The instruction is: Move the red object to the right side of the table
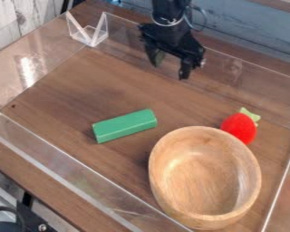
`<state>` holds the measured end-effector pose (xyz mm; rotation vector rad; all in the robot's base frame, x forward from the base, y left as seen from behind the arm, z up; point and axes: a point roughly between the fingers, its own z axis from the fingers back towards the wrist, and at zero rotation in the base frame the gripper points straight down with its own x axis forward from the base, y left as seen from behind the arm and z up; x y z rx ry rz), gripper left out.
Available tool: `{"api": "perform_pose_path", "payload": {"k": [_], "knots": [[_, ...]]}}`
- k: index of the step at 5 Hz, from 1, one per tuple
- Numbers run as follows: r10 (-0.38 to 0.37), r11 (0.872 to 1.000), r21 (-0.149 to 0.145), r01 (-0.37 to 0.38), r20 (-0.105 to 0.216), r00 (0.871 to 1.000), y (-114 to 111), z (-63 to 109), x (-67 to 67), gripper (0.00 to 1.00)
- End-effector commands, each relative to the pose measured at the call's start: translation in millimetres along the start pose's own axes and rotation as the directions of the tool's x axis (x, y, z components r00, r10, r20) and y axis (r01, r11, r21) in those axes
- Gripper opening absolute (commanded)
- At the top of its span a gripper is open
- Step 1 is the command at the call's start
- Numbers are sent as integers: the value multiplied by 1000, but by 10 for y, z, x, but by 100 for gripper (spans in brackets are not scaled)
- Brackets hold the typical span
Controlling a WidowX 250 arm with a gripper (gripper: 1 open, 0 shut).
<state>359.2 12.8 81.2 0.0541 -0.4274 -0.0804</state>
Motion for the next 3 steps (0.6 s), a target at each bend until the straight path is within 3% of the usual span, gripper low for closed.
{"api": "perform_pose_path", "payload": {"k": [1, 2, 3], "knots": [[-65, 998, 13, 65, 15, 998, 77, 109, 21, 100], [-100, 995, 22, 100, 2, 995, 174, 113, -48, 100], [-128, 992, 24, 128, 9, 992, 287, 265, -21, 100]]}}
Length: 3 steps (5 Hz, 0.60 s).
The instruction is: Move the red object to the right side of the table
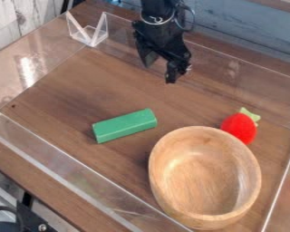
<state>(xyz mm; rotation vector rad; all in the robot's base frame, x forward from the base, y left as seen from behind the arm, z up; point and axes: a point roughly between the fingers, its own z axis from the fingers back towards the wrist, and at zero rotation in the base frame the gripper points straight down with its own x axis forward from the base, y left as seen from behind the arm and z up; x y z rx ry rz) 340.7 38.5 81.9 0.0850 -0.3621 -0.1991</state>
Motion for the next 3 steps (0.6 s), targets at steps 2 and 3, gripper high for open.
{"api": "perform_pose_path", "payload": {"k": [2, 3], "knots": [[-73, 997, -6, 73, 52, 996, 140, 34, 170, 100], [-47, 999, 3, 47, 36, 998, 99, 45, 170, 100]]}}
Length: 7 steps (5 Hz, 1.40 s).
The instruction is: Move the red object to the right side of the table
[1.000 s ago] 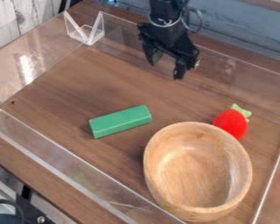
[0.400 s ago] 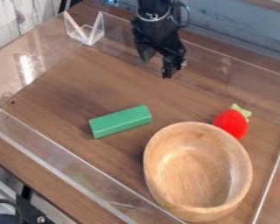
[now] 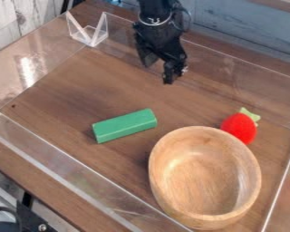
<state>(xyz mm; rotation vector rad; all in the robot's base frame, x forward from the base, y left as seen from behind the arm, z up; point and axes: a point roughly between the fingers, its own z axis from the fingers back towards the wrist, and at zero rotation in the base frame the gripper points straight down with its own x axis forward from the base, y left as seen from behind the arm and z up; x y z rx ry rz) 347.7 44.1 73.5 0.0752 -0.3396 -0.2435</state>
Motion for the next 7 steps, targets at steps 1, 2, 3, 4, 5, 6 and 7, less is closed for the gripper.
{"api": "perform_pose_path", "payload": {"k": [1, 2, 3, 4, 5, 6, 7], "knots": [[20, 999, 25, -21, 53, 998, -12, 185, 173, 100], [44, 999, 28, -45, 52, 998, -39, 118, 226, 100], [61, 998, 29, -62, 52, 997, -67, 45, 266, 100], [43, 999, 20, -44, 55, 998, -132, -52, 293, 100], [27, 1000, 4, -27, 59, 998, -194, -91, 307, 100], [-7, 1000, 0, 7, 53, 999, -220, -72, 346, 100], [-44, 999, -7, 44, 40, 998, -242, -40, 350, 100]]}}
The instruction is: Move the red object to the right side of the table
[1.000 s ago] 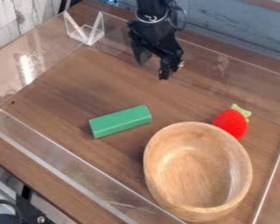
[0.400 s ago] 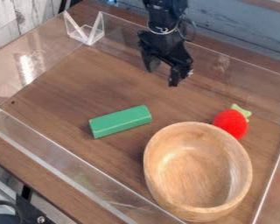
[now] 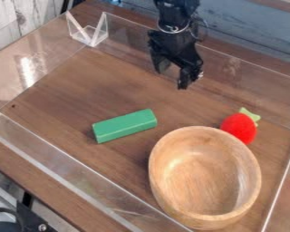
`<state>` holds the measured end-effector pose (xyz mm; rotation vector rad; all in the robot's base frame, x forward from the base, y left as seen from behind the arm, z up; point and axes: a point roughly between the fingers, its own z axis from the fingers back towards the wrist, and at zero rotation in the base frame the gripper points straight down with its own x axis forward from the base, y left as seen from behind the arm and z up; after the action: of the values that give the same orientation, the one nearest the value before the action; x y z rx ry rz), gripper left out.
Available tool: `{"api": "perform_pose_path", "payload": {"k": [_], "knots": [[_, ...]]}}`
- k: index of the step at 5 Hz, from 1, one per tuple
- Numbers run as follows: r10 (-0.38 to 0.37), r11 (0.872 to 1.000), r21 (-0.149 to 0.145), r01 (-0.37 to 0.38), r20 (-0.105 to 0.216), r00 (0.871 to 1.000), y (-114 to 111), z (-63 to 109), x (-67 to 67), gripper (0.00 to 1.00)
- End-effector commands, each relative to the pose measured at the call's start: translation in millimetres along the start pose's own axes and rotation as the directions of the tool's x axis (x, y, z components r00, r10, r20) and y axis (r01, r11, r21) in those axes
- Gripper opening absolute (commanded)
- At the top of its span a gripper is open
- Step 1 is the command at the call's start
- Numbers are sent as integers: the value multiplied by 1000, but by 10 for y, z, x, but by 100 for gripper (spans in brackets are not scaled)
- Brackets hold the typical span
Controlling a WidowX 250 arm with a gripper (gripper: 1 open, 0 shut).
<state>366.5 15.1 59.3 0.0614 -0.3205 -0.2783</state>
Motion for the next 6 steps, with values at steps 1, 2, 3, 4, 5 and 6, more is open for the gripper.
{"api": "perform_pose_path", "payload": {"k": [1, 2, 3, 4, 5, 6], "knots": [[-85, 996, -3, 86, 52, 995, 44, 138, 92, 100], [-149, 989, -20, 150, 40, 988, 81, 117, 21, 100], [-194, 980, -34, 195, 26, 981, 124, 97, -42, 100], [-149, 989, -21, 149, 7, 989, 226, 28, -134, 100], [-92, 996, -8, 92, 8, 996, 302, 11, -169, 100], [-7, 1000, 21, 7, 8, 1000, 339, 90, -147, 100]]}}
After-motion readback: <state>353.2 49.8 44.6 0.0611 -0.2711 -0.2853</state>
